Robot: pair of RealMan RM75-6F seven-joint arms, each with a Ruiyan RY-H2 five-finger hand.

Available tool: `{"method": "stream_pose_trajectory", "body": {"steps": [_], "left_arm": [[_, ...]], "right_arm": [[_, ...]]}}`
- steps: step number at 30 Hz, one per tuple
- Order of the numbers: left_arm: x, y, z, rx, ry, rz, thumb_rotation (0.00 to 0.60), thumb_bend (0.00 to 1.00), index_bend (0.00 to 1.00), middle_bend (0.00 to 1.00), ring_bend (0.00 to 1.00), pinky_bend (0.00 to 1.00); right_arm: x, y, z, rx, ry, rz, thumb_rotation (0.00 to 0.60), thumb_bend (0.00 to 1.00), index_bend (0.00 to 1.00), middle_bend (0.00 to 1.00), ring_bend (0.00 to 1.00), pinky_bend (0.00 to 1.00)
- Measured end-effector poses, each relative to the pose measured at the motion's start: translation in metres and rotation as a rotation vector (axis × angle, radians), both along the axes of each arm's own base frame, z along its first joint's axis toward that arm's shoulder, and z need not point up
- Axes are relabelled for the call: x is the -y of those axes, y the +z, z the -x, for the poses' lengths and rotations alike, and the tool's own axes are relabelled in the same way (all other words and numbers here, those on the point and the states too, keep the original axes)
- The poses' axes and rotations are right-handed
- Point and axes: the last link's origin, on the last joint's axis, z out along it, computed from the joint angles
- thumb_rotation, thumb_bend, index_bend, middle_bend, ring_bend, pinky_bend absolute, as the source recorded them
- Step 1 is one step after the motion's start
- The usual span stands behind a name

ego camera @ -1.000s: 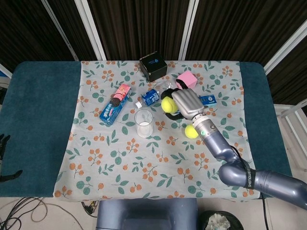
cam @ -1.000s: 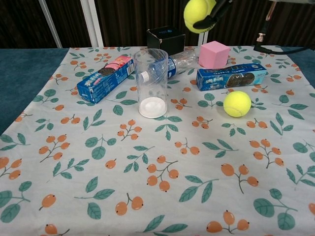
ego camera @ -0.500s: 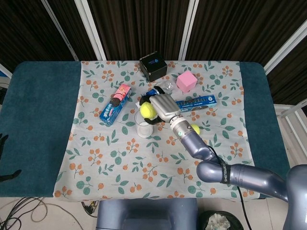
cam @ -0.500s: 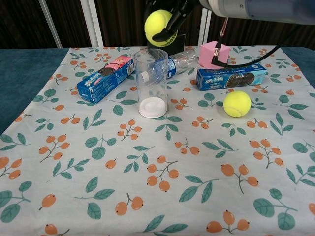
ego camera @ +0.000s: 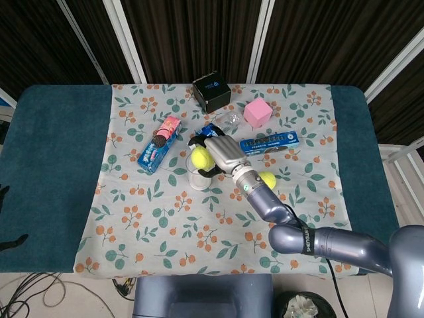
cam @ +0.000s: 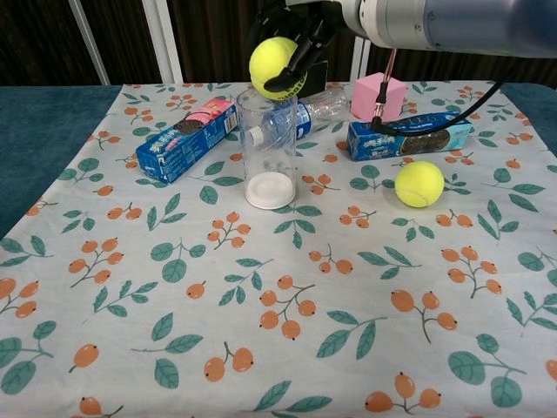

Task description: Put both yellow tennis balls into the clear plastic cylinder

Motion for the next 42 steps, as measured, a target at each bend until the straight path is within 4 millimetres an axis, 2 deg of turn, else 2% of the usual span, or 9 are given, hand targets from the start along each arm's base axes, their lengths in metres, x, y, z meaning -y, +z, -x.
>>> {"method": "stream_pose_trajectory", "body": {"steps": [10, 14, 17, 20, 24, 27, 33, 36, 42], "left_arm": [[0.000, 0.000, 0.000, -0.003, 0.000, -0.001, 0.600, 0.00, 0.00, 0.00, 0.00, 0.00], [0.000, 0.001, 0.001, -0.003, 0.004, -0.007, 0.600, 0.00, 0.00, 0.00, 0.00, 0.00], [-0.001, 0.001, 0.001, 0.001, 0.006, -0.010, 0.600, 0.00, 0.00, 0.00, 0.00, 0.00], [-0.001, 0.001, 0.000, 0.000, 0.004, -0.006, 0.600, 0.00, 0.00, 0.00, 0.00, 0.00], [0.000, -0.002, -0.001, -0.005, 0.003, 0.001, 0.600, 0.00, 0.00, 0.00, 0.00, 0.00], [0.000, -0.003, -0.001, -0.009, 0.005, 0.002, 0.600, 0.00, 0.00, 0.00, 0.00, 0.00], [-0.001, -0.005, 0.000, -0.021, 0.013, 0.006, 0.600, 0.00, 0.00, 0.00, 0.00, 0.00], [-0.001, -0.008, -0.001, -0.025, 0.012, 0.017, 0.600, 0.00, 0.00, 0.00, 0.00, 0.00], [-0.002, -0.008, 0.001, -0.025, 0.023, 0.014, 0.600, 0.00, 0.00, 0.00, 0.00, 0.00]], "right_arm": [[-0.001, 0.003, 0.004, 0.002, -0.034, -0.036, 0.600, 0.27, 0.19, 0.15, 0.23, 0.00], [0.002, 0.014, 0.007, -0.010, -0.025, 0.011, 0.600, 0.27, 0.19, 0.15, 0.22, 0.00], [0.005, 0.027, 0.017, -0.037, -0.024, 0.066, 0.600, 0.27, 0.19, 0.15, 0.22, 0.00], [0.002, 0.043, 0.040, -0.061, -0.057, 0.102, 0.600, 0.27, 0.19, 0.15, 0.21, 0.00], [-0.011, 0.058, 0.090, -0.125, -0.129, 0.127, 0.600, 0.27, 0.19, 0.15, 0.21, 0.00], [-0.023, 0.063, 0.124, -0.148, -0.183, 0.136, 0.600, 0.27, 0.19, 0.15, 0.21, 0.00], [-0.045, 0.060, 0.178, -0.179, -0.237, 0.150, 0.600, 0.27, 0.19, 0.15, 0.21, 0.00], [-0.052, 0.052, 0.198, -0.185, -0.257, 0.158, 0.600, 0.27, 0.19, 0.15, 0.21, 0.00], [-0.053, 0.038, 0.218, -0.167, -0.284, 0.159, 0.600, 0.27, 0.19, 0.15, 0.21, 0.00]]}}
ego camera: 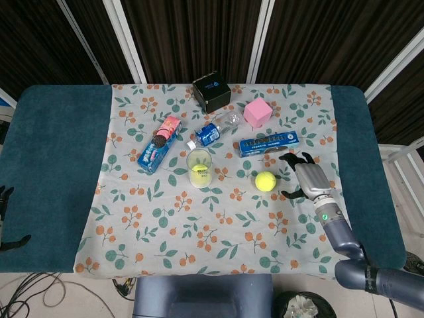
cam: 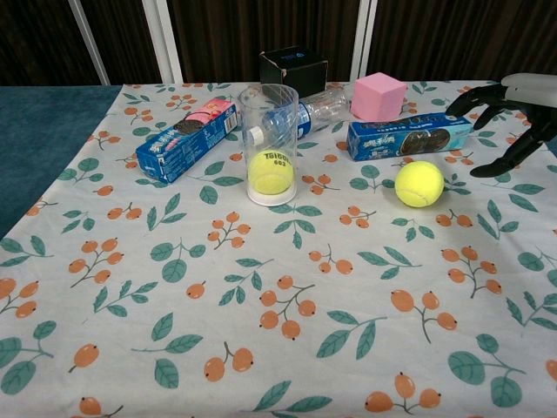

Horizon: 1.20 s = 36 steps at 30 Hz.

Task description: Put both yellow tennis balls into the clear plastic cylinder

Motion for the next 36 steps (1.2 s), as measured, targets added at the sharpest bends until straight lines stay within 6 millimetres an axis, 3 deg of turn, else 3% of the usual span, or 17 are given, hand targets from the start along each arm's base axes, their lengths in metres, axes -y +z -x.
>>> {"method": "stream_pose_trajectory", "body": {"steps": [15, 36], "left_arm": [[-0.001, 0.000, 0.001, -0.007, 0.002, 0.001, 0.600, 0.00, 0.00, 0.00, 0.00, 0.00], [-0.002, 0.002, 0.002, -0.006, 0.016, -0.008, 0.600, 0.00, 0.00, 0.00, 0.00, 0.00]], "right_arm": [[-0.004, -0.049, 0.010, -0.029, 0.017, -0.052, 0.600, 0.27, 0.19, 0.15, 0.21, 0.00], [0.020, -0.082, -0.006, -0.059, 0.036, -0.063, 0.600, 0.27, 0.19, 0.15, 0.27, 0.00]]}}
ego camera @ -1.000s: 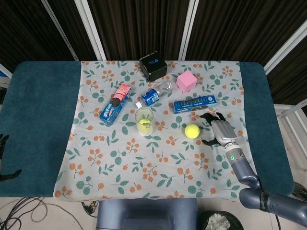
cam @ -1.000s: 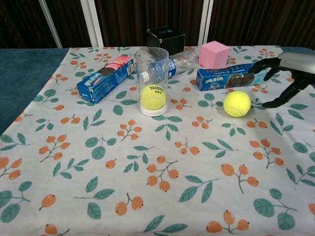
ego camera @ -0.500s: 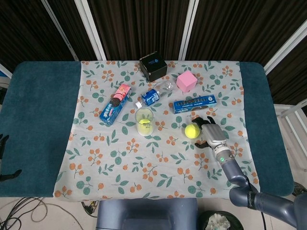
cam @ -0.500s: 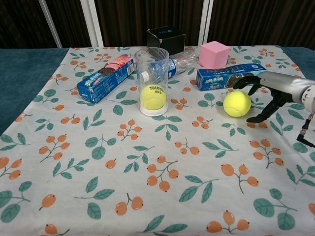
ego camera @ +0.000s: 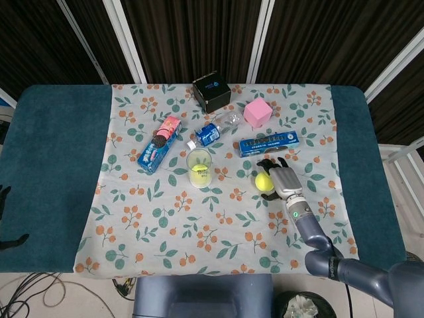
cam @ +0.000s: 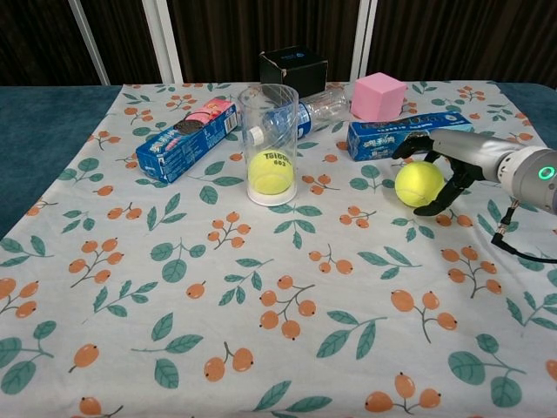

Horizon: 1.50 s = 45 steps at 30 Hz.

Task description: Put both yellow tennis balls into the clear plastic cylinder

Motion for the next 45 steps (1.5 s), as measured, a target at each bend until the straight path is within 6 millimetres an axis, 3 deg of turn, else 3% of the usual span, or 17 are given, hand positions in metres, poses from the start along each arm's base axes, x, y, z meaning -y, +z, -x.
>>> {"method": "stream_pose_trajectory", "body": {"steps": [5, 12, 19, 29, 35, 45], "left_arm": [[0.000, 0.001, 0.000, 0.000, 0.002, -0.001, 0.600, 0.00, 0.00, 0.00, 0.00, 0.00], [0.001, 0.001, 0.000, -0.001, 0.003, -0.003, 0.600, 0.00, 0.00, 0.00, 0.00, 0.00], [0.001, 0.002, 0.001, -0.002, 0.011, -0.004, 0.600, 0.00, 0.00, 0.00, 0.00, 0.00], [0.003, 0.004, 0.000, 0.005, 0.014, -0.007, 0.600, 0.00, 0.00, 0.00, 0.00, 0.00], [0.003, 0.005, 0.000, 0.008, 0.014, -0.008, 0.600, 0.00, 0.00, 0.00, 0.00, 0.00], [0.003, 0.006, 0.000, 0.012, 0.015, -0.012, 0.600, 0.00, 0.00, 0.00, 0.00, 0.00]], "right_arm": [[0.000, -0.001, 0.002, -0.002, 0.002, 0.007, 0.600, 0.27, 0.21, 0.16, 0.32, 0.00], [0.001, -0.004, -0.001, 0.013, 0.012, 0.007, 0.600, 0.27, 0.36, 0.24, 0.43, 0.00], [0.002, -0.008, -0.004, 0.032, 0.026, 0.016, 0.600, 0.40, 0.48, 0.36, 0.53, 0.00], [0.006, 0.010, -0.016, 0.052, 0.077, 0.054, 0.600, 0.43, 0.50, 0.38, 0.55, 0.00], [0.017, 0.036, -0.036, 0.038, 0.126, 0.077, 0.600, 0.43, 0.50, 0.38, 0.55, 0.00], [0.049, 0.085, -0.105, 0.038, 0.193, 0.133, 0.600, 0.43, 0.50, 0.38, 0.55, 0.00]]}}
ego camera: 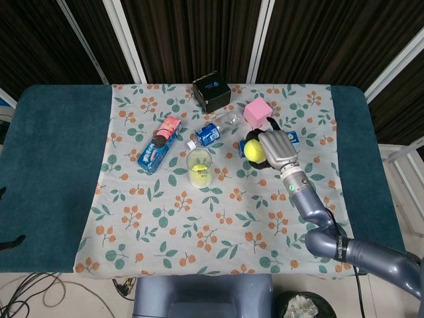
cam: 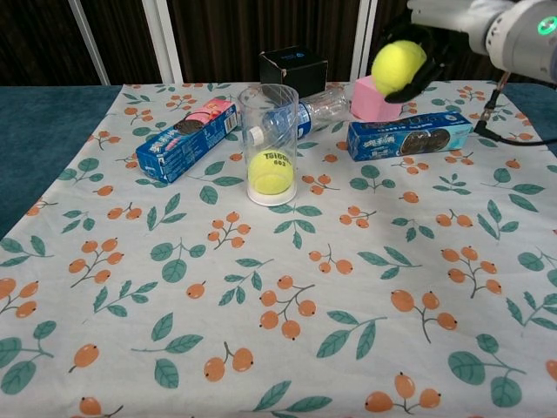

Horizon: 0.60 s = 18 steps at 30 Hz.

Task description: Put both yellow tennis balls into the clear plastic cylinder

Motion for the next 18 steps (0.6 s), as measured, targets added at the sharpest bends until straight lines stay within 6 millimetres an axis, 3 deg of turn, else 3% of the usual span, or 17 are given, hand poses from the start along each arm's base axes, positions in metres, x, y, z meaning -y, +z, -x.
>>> {"method": "stream_pose_trajectory", "body": {"steps": [9, 18], "left_arm": [[-0.001, 0.001, 0.000, 0.006, 0.000, -0.004, 0.600, 0.00, 0.00, 0.00, 0.00, 0.00], [0.000, 0.003, 0.002, 0.011, 0.005, -0.004, 0.600, 0.00, 0.00, 0.00, 0.00, 0.00]], "right_arm": [[0.016, 0.003, -0.069, 0.042, 0.036, -0.034, 0.600, 0.43, 0.50, 0.38, 0.55, 0.00], [0.008, -0.022, -0.100, 0.075, 0.044, -0.123, 0.600, 0.43, 0.50, 0.38, 0.55, 0.00]]}}
